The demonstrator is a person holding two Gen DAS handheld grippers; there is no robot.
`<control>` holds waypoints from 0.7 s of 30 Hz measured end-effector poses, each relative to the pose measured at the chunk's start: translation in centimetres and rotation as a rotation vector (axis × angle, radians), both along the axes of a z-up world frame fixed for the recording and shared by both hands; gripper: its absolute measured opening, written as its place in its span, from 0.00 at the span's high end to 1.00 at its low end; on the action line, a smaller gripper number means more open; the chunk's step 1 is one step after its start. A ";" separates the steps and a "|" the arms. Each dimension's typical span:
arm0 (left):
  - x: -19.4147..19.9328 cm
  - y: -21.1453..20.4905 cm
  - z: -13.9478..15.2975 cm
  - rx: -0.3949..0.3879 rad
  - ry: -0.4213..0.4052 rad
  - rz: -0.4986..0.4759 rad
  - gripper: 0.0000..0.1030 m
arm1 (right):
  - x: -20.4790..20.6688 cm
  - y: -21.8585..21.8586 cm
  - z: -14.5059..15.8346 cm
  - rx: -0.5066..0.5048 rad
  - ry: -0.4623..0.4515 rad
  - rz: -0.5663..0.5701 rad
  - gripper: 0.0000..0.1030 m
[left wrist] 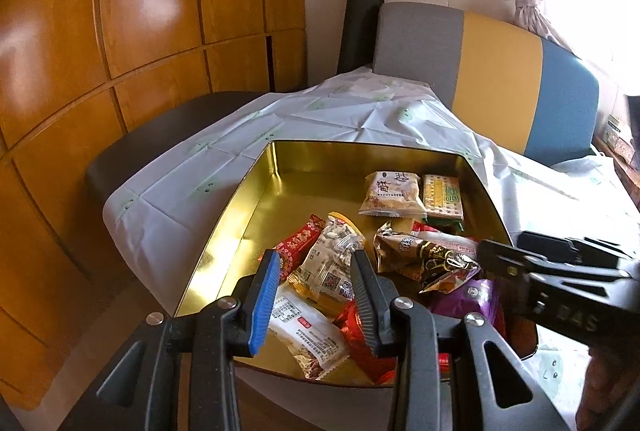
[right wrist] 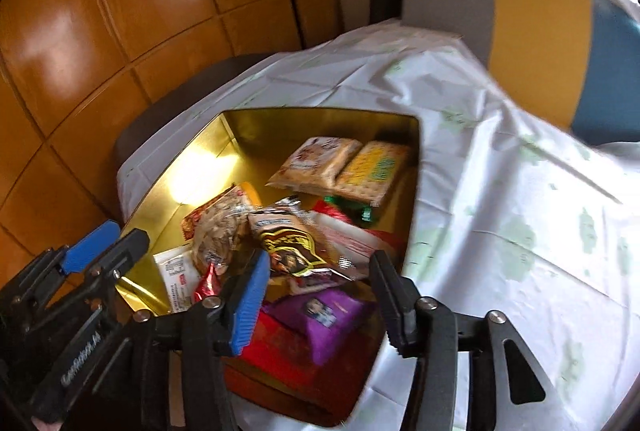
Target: Organize snacks
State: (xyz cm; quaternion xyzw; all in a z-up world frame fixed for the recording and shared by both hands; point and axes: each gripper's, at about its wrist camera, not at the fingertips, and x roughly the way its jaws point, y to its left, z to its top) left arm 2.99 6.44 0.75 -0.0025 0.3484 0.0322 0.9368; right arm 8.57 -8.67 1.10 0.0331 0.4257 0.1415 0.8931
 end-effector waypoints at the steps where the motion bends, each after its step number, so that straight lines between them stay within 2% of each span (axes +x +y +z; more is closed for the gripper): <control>1: -0.1 0.0 0.1 -0.002 -0.001 0.002 0.64 | -0.5 -0.1 0.2 -0.014 -0.012 -0.015 0.45; 5: -0.5 -0.3 0.4 -0.003 -0.011 -0.001 0.58 | -2.2 -0.6 0.4 -0.050 -0.036 -0.058 0.39; 6: -0.6 -0.5 0.4 -0.001 -0.015 -0.007 0.53 | -2.6 -0.7 0.3 -0.062 -0.037 -0.069 0.38; 12: -1.4 -1.7 0.9 0.008 -0.043 -0.036 0.43 | -4.4 -1.7 -0.4 -0.101 -0.044 -0.144 0.37; 19: -1.6 -2.6 1.0 0.022 -0.045 -0.037 0.42 | -5.1 -2.7 -0.4 -0.101 -0.052 -0.185 0.34; 21: -1.6 -2.8 1.0 0.029 -0.050 -0.028 0.36 | -5.2 -2.8 -0.4 -0.101 -0.054 -0.190 0.33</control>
